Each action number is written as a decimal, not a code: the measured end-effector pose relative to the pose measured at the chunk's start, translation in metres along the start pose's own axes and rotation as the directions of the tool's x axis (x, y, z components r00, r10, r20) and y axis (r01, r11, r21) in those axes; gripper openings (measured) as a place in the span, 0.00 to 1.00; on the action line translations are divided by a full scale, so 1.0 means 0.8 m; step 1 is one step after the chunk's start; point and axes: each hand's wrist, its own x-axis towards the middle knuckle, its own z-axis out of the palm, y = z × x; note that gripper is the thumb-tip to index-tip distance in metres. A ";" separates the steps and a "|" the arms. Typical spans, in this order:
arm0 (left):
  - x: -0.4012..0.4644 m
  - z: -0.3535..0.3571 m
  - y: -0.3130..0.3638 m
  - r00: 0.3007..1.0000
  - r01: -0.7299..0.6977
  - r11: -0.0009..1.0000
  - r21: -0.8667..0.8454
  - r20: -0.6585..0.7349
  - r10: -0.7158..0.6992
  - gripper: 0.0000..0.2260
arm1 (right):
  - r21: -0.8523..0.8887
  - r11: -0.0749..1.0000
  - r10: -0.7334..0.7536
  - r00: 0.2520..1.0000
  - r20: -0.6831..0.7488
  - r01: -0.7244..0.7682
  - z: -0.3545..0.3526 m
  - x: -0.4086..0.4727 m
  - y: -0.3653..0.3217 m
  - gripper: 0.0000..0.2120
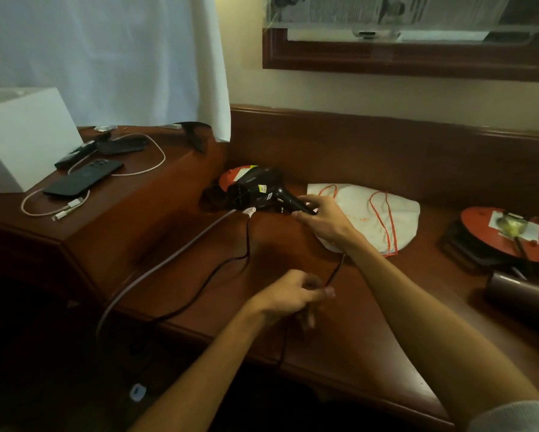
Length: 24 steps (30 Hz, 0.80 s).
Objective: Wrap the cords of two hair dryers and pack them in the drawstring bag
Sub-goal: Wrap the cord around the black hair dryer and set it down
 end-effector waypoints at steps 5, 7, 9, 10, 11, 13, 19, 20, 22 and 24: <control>-0.033 -0.037 0.030 0.996 0.083 0.936 0.341 -0.039 -0.074 0.04 | -0.089 0.995 -0.037 0.999 -0.019 0.035 -0.015 0.000 0.018 0.20; -0.048 -0.039 0.052 0.989 0.090 0.775 0.625 -0.149 0.006 0.04 | -0.117 0.992 -0.042 0.999 -0.034 0.038 -0.017 -0.001 0.025 0.20; -0.063 -0.030 0.073 0.967 0.142 0.526 0.838 -0.232 0.108 0.03 | -0.158 0.987 -0.043 0.999 -0.029 0.038 -0.014 -0.004 0.028 0.21; -0.068 -0.023 0.083 0.958 0.157 0.386 0.909 -0.235 0.164 0.02 | -0.183 0.982 -0.048 0.999 -0.024 0.042 -0.012 -0.006 0.031 0.20; -0.071 -0.017 0.094 0.956 0.153 0.246 0.957 -0.206 0.207 0.02 | -0.213 0.976 -0.059 0.998 -0.015 0.054 -0.009 -0.008 0.033 0.20; -0.069 -0.023 0.123 0.964 0.114 0.056 0.992 -0.124 0.237 0.07 | -0.249 0.964 -0.088 0.996 0.020 0.090 -0.005 -0.016 0.038 0.18; -0.011 -0.107 0.169 0.979 -0.023 0.021 1.000 0.018 0.202 0.07 | -0.006 0.998 -0.060 0.991 0.119 0.061 -0.007 -0.053 0.035 0.13; -0.002 -0.111 0.160 0.983 -0.025 0.047 0.999 0.016 0.182 0.07 | 0.063 0.998 -0.014 0.992 0.124 0.006 -0.011 -0.058 0.032 0.15; 0.008 -0.111 0.143 0.985 -0.040 0.123 0.992 0.018 0.170 0.07 | 0.137 0.988 0.050 0.986 0.162 -0.073 -0.021 -0.066 0.029 0.22; 0.015 -0.108 0.132 0.985 -0.064 0.191 0.980 0.032 0.167 0.11 | 0.110 0.990 0.059 0.975 0.216 -0.084 -0.027 -0.072 0.030 0.19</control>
